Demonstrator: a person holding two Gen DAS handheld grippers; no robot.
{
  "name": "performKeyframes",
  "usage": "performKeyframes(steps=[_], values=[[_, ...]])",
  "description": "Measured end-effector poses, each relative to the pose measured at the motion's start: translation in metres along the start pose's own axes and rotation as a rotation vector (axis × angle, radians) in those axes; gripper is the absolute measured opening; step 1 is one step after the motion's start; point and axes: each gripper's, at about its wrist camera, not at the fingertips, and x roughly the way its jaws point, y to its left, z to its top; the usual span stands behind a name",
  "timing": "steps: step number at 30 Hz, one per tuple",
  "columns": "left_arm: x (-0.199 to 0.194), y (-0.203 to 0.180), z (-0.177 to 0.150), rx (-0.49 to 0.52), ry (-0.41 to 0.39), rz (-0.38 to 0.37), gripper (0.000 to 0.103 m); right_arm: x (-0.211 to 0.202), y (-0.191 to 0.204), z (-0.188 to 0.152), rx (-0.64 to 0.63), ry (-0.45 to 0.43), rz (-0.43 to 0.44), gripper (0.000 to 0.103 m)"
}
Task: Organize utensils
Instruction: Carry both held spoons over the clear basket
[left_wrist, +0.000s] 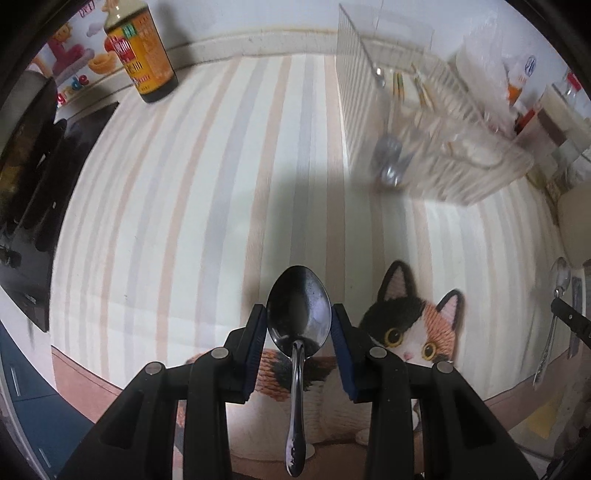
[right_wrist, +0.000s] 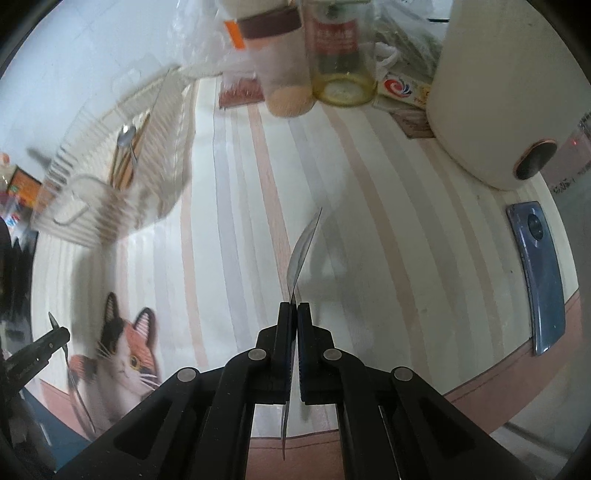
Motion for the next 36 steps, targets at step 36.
performKeyframes(steps=[36], values=[[-0.165, -0.019, 0.147, 0.018, -0.256, -0.259, 0.032, -0.082, 0.141, 0.145, -0.072, -0.168, 0.304, 0.002]])
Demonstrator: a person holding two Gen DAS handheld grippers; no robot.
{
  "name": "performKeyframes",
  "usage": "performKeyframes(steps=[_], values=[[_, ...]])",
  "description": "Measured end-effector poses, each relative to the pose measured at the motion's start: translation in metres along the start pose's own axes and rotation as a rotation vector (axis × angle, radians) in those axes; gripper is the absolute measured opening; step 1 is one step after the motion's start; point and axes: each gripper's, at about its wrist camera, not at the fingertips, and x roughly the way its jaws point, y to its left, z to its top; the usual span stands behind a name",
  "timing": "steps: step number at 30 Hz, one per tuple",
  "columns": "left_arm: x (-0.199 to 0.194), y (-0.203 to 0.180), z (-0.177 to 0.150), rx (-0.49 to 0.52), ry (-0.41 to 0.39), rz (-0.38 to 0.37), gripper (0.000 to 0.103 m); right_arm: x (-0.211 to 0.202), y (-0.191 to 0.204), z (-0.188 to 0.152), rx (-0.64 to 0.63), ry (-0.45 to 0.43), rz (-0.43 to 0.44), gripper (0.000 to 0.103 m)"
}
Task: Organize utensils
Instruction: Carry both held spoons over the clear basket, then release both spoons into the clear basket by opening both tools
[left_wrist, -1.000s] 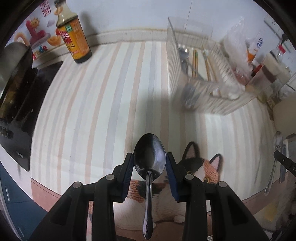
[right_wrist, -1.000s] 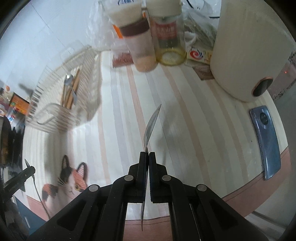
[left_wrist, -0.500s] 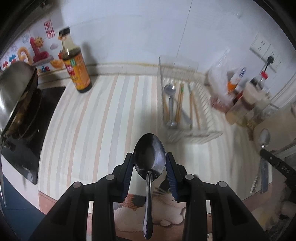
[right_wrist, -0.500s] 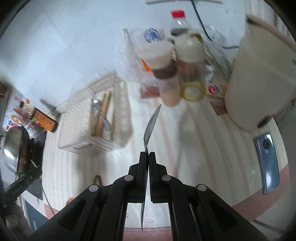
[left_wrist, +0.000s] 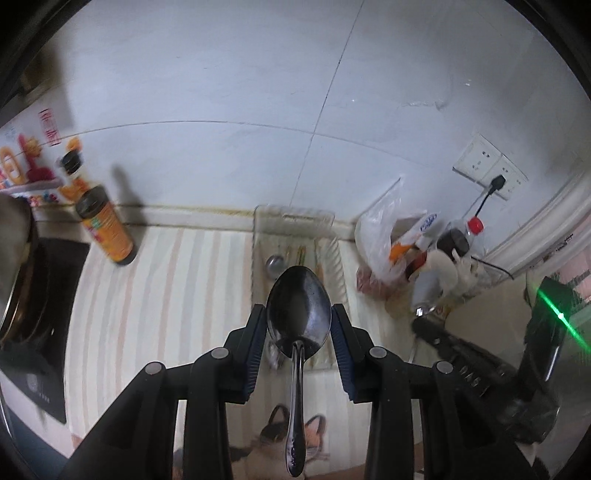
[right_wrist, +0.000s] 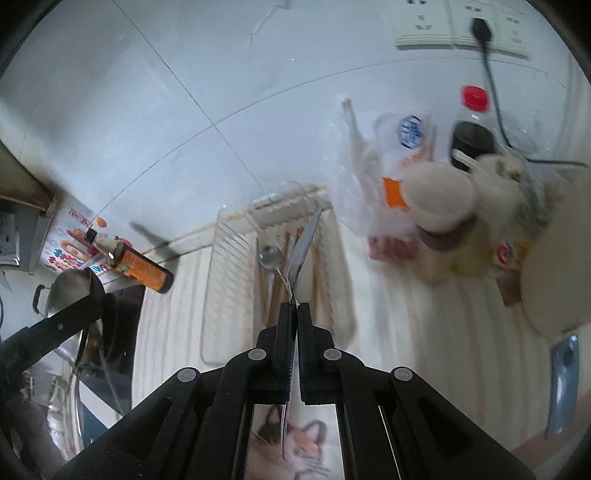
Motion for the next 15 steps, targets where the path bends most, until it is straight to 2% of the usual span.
performKeyframes(steps=[7, 15], values=[[0.07, 0.012, 0.037, -0.051, 0.118, -0.024, 0.032, 0.058, 0.007, 0.037, -0.001, 0.082, -0.016, 0.002], [0.123, 0.022, 0.039, -0.071, 0.224, -0.01, 0.033, 0.115, 0.011, 0.046, -0.053, 0.187, -0.038, 0.003]])
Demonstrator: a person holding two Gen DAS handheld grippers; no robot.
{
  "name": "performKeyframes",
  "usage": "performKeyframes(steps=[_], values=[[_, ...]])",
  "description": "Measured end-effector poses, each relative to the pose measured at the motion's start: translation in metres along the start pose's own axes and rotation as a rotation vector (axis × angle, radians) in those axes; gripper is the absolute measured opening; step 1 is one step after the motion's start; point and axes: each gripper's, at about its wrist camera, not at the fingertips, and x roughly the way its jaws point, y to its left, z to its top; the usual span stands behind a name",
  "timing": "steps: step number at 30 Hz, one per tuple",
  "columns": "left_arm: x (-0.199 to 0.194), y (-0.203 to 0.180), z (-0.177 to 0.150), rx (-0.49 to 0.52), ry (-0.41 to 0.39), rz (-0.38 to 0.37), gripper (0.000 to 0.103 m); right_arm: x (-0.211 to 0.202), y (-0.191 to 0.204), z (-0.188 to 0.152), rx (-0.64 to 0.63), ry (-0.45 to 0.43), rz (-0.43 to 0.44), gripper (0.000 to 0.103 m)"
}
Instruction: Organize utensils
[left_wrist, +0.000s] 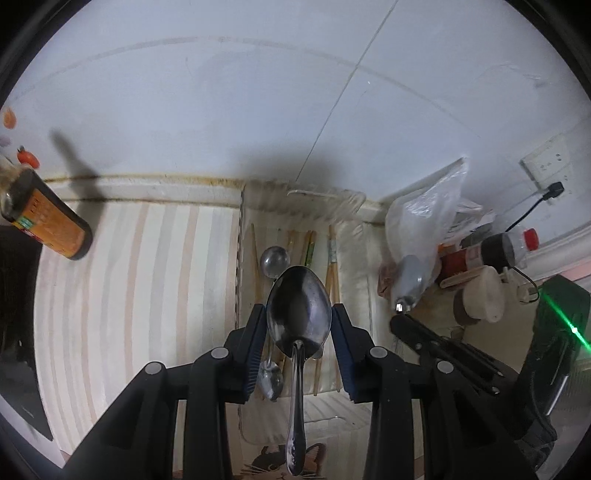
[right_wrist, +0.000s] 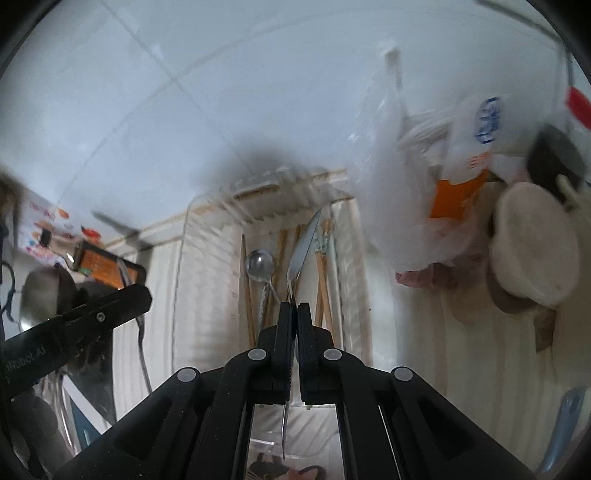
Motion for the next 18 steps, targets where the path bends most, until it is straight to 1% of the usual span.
performKeyframes(steps=[3, 4, 5, 6, 7, 9, 10, 11, 12, 13, 14, 17, 18], values=[[0.002, 0.004, -0.003, -0.021, 0.003, 0.025, 0.033, 0.009, -0.002, 0.0, -0.008, 0.022, -0.034, 0.004], [0.001, 0.005, -0.006, -0.02, 0.001, 0.035, 0.033, 0.011, -0.005, -0.002, -0.005, 0.029, -0.04, 0.007], [0.001, 0.006, -0.008, -0.016, -0.002, 0.049, 0.036, 0.011, -0.006, -0.003, -0.002, 0.031, -0.047, 0.011], [0.0, 0.008, -0.012, -0.012, -0.009, 0.084, 0.039, 0.009, -0.009, -0.005, 0.004, 0.027, -0.061, 0.023], [-0.002, 0.009, -0.015, -0.012, -0.016, 0.111, 0.045, 0.007, -0.011, -0.008, 0.007, 0.019, -0.064, 0.034], [-0.004, 0.012, -0.022, -0.016, -0.028, 0.12, 0.05, 0.001, -0.015, -0.013, 0.005, 0.004, -0.072, 0.037], [-0.004, 0.013, -0.025, -0.015, -0.028, 0.14, 0.054, -0.002, -0.016, -0.017, -0.004, -0.001, -0.088, 0.038], [-0.005, 0.014, -0.03, -0.007, -0.039, 0.165, 0.055, -0.005, -0.017, -0.02, -0.01, -0.008, -0.103, 0.04], [-0.006, 0.015, -0.034, -0.004, -0.049, 0.181, 0.056, -0.008, -0.018, -0.024, -0.011, -0.017, -0.115, 0.045], [-0.008, 0.017, -0.039, 0.001, -0.059, 0.2, 0.063, -0.012, -0.02, -0.027, -0.011, -0.026, -0.125, 0.048], [-0.009, 0.018, -0.044, 0.005, -0.069, 0.213, 0.069, -0.016, -0.02, -0.031, -0.013, -0.034, -0.134, 0.05], [-0.014, 0.023, -0.059, 0.01, -0.108, 0.244, 0.073, -0.025, -0.02, -0.045, -0.041, -0.062, -0.182, 0.062], [-0.015, 0.022, -0.063, 0.016, -0.118, 0.254, 0.076, -0.028, -0.02, -0.048, -0.049, -0.068, -0.193, 0.069]])
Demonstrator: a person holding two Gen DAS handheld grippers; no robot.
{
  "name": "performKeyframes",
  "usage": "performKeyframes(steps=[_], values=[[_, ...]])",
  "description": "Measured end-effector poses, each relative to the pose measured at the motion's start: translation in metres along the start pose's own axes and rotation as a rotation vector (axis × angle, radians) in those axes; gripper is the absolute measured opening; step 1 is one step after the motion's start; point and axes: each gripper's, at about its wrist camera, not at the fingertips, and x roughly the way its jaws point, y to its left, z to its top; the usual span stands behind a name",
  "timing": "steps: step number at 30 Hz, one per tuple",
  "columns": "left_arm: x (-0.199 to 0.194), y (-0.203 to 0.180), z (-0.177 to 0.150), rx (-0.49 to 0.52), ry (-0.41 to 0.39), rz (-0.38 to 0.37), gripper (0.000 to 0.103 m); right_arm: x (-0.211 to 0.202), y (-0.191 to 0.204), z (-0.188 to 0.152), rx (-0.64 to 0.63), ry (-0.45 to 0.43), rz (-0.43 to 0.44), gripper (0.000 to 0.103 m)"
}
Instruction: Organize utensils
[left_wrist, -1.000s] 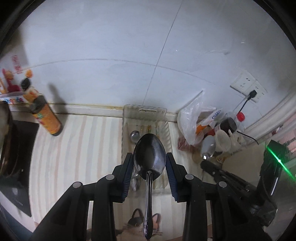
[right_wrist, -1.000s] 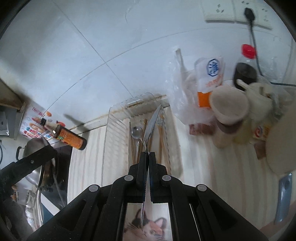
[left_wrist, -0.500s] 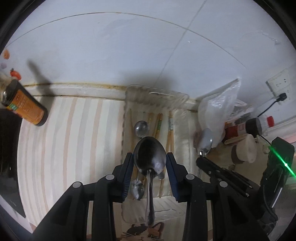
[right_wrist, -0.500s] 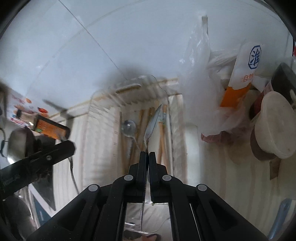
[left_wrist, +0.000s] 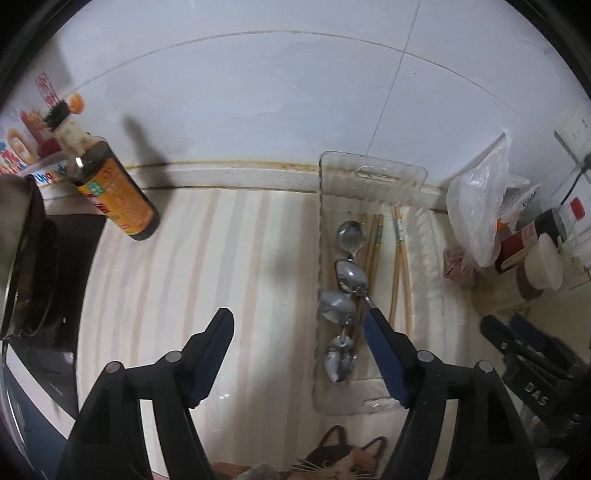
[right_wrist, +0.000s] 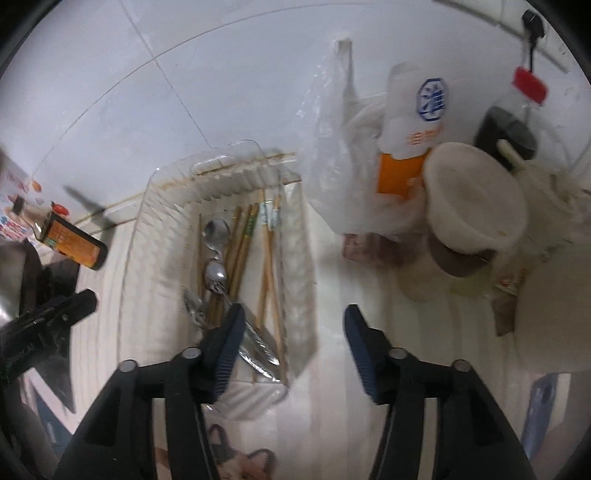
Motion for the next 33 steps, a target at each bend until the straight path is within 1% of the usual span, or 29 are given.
performKeyframes(steps=[1, 2, 3, 4, 6, 8, 11, 15, 21, 24, 26, 28, 32, 33], values=[[-0.002, 0.0, -0.005, 0.005, -0.014, 0.017, 0.085, -0.003, 0.0, -0.005, -0.008, -0.007, -0.013, 0.078], [-0.003, -0.001, -0.01, 0.009, -0.027, 0.027, 0.096, -0.005, 0.0, -0.011, -0.018, -0.011, -0.024, 0.083], [-0.005, -0.001, -0.015, 0.012, -0.035, 0.031, 0.101, -0.007, 0.0, -0.015, -0.025, -0.015, -0.033, 0.091], [-0.007, -0.001, -0.019, 0.015, -0.043, 0.036, 0.103, -0.009, 0.001, -0.02, -0.037, -0.02, -0.052, 0.097], [-0.008, -0.003, -0.026, 0.024, -0.049, 0.061, 0.103, -0.012, 0.003, -0.028, -0.055, -0.026, -0.078, 0.101], [-0.012, -0.007, -0.033, 0.035, -0.061, 0.082, 0.103, -0.016, 0.003, -0.035, -0.064, -0.031, -0.093, 0.102], [-0.02, -0.01, -0.042, 0.034, -0.076, 0.094, 0.103, -0.025, 0.002, -0.044, -0.068, -0.049, -0.109, 0.103], [-0.043, -0.015, -0.056, 0.024, -0.11, 0.101, 0.103, -0.05, -0.001, -0.054, -0.077, -0.098, -0.112, 0.103], [-0.099, -0.023, -0.083, 0.001, -0.174, 0.096, 0.103, -0.11, -0.005, -0.071, -0.093, -0.172, -0.06, 0.103], [-0.127, -0.027, -0.096, -0.005, -0.201, 0.082, 0.103, -0.142, -0.008, -0.082, -0.099, -0.201, -0.021, 0.103], [-0.147, -0.028, -0.105, -0.005, -0.214, 0.058, 0.103, -0.163, -0.01, -0.09, -0.099, -0.219, 0.001, 0.103], [-0.164, -0.027, -0.113, -0.014, -0.223, 0.029, 0.103, -0.185, -0.013, -0.099, -0.096, -0.23, 0.043, 0.103], [-0.199, -0.023, -0.127, -0.009, -0.231, -0.073, 0.103, -0.225, -0.011, -0.111, -0.1, -0.247, 0.127, 0.103], [-0.207, -0.023, -0.129, -0.004, -0.236, -0.083, 0.103, -0.232, -0.01, -0.113, -0.102, -0.25, 0.139, 0.103]])
